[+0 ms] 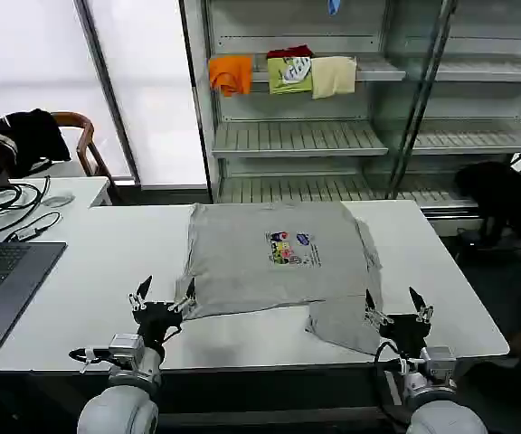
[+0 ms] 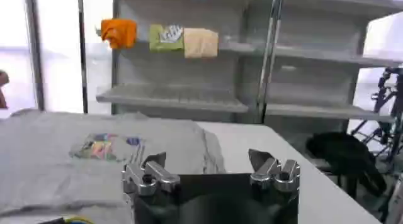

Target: Fold and organize the clothes.

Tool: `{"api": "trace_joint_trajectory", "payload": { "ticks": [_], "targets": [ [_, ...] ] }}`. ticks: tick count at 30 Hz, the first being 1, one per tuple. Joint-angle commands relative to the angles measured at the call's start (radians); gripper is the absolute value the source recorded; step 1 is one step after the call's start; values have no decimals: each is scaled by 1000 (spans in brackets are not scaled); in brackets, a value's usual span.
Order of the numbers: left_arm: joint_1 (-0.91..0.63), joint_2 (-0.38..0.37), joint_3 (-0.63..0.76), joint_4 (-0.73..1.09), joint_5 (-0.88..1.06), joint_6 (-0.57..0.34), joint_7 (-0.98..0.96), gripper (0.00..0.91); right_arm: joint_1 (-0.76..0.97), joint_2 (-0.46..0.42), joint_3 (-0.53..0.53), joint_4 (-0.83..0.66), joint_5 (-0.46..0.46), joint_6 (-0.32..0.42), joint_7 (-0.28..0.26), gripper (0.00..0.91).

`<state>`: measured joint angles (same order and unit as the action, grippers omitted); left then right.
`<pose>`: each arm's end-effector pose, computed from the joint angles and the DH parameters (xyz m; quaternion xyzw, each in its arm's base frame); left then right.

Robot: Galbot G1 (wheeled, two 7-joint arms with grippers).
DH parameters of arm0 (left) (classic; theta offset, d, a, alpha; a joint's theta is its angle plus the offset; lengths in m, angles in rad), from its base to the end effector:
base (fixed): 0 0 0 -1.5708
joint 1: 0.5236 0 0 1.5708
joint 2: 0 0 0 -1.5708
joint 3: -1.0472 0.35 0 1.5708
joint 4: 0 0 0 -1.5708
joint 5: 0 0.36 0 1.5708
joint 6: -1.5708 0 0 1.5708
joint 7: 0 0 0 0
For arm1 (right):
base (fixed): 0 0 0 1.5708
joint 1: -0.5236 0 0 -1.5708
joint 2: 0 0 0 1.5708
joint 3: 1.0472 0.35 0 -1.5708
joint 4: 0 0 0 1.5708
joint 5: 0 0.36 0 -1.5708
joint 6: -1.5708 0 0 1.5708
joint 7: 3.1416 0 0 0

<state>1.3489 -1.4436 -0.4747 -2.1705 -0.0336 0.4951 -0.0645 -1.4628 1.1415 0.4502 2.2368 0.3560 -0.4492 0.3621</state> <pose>0.2396 0.0042 -0.2290 -0.0111 -0.9940 -0.0451 0.0993 0.2080 -0.0342 -0.2280 -0.0221 -0.9905 0.0489 0.1270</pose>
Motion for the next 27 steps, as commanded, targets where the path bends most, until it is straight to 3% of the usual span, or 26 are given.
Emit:
{"api": "trace_joint_trajectory", "payload": {
  "ticks": [1, 11, 27],
  "targets": [
    [31, 72, 10, 47, 24, 84, 35, 907, -25, 0, -18, 1, 65, -49, 43, 907],
    [28, 66, 21, 83, 3, 85, 36, 907, -33, 25, -81, -15, 63, -71, 83, 907],
    [-19, 58, 15, 140, -71, 84, 14, 907, -63, 40, -86, -8, 64, -80, 115, 907]
  ]
}}
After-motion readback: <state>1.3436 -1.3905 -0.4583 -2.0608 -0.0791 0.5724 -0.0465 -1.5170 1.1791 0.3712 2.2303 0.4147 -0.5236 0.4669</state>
